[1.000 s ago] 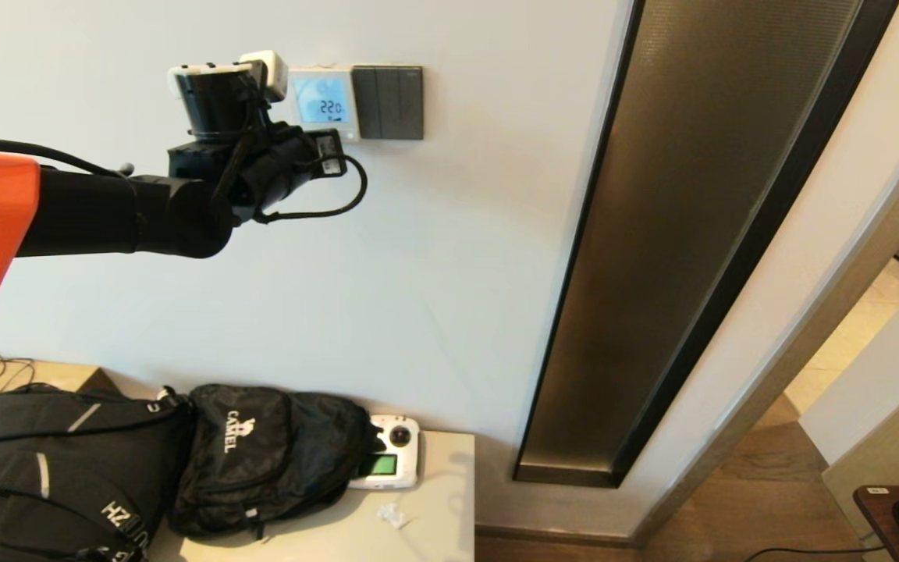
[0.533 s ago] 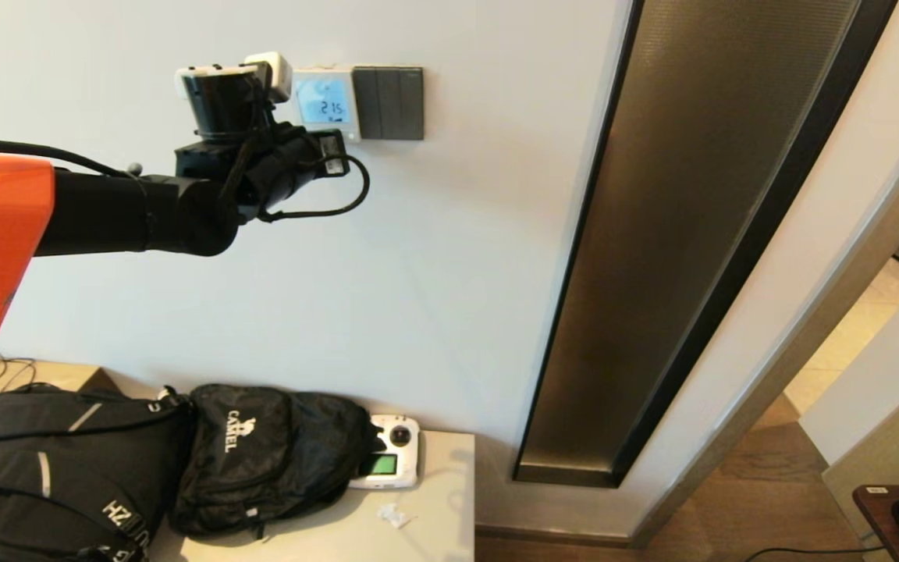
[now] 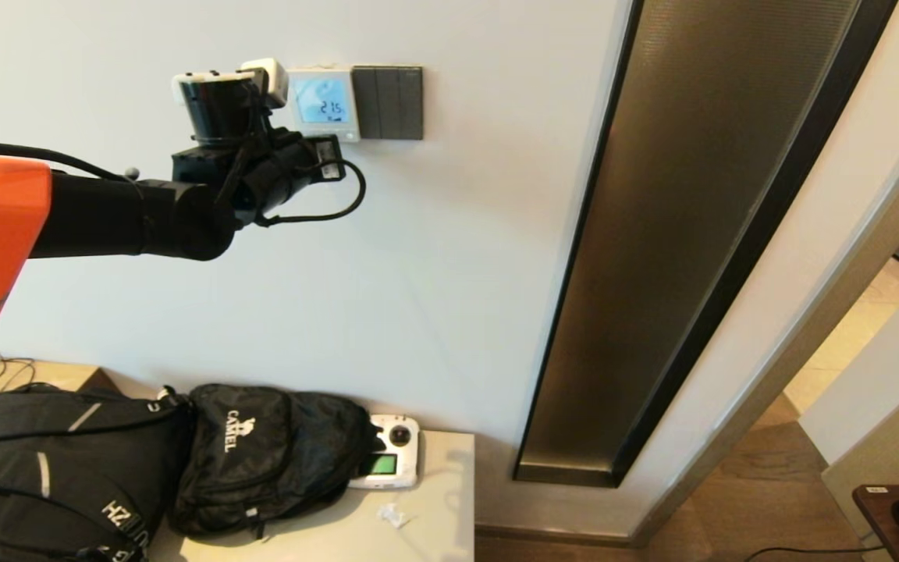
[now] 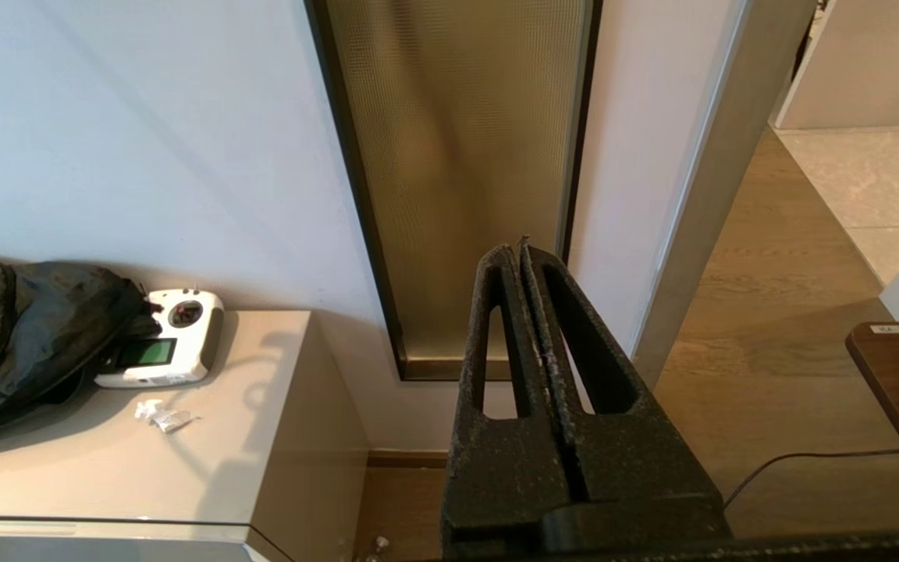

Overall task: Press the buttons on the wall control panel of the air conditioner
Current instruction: Press the temperature increase button

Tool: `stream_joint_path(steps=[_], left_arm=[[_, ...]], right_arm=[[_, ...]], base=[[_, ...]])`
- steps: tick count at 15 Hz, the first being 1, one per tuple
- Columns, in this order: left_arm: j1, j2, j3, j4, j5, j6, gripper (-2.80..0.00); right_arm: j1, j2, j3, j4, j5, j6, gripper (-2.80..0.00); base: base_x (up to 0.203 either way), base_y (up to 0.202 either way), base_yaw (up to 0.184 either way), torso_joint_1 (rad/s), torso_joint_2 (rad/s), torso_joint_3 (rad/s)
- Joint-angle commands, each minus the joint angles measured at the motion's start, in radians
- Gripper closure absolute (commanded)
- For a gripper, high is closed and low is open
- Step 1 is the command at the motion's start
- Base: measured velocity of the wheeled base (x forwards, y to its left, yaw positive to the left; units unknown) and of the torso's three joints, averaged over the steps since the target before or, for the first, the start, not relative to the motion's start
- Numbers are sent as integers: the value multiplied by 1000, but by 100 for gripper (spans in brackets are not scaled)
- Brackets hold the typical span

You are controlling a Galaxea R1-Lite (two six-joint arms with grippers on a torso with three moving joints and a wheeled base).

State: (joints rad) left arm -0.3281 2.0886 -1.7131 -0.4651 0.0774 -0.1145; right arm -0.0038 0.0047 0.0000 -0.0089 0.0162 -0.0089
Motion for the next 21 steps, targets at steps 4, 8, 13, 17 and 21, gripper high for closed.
stream_joint_path(steps=[4,8,13,17,21], left_arm=[[-2,-24,6,3,2,-2,0],[-14,-11,-10,10,4,1,0],[-16,3,-20,12,1,2,0],[-14,43,-72,32,1,2,0],[-8,50,-74,31,-1,1,0]], right_arm=[[-1,1,0,0,1,0,0],[-1,1,0,0,1,0,0],[-1,1,0,0,1,0,0],[-1,1,0,0,1,0,0],[-1,1,0,0,1,0,0]], base=[[0,0,0,0,0,0],[0,0,0,0,0,0],[0,0,0,0,0,0],[0,0,0,0,0,0],[0,0,0,0,0,0]])
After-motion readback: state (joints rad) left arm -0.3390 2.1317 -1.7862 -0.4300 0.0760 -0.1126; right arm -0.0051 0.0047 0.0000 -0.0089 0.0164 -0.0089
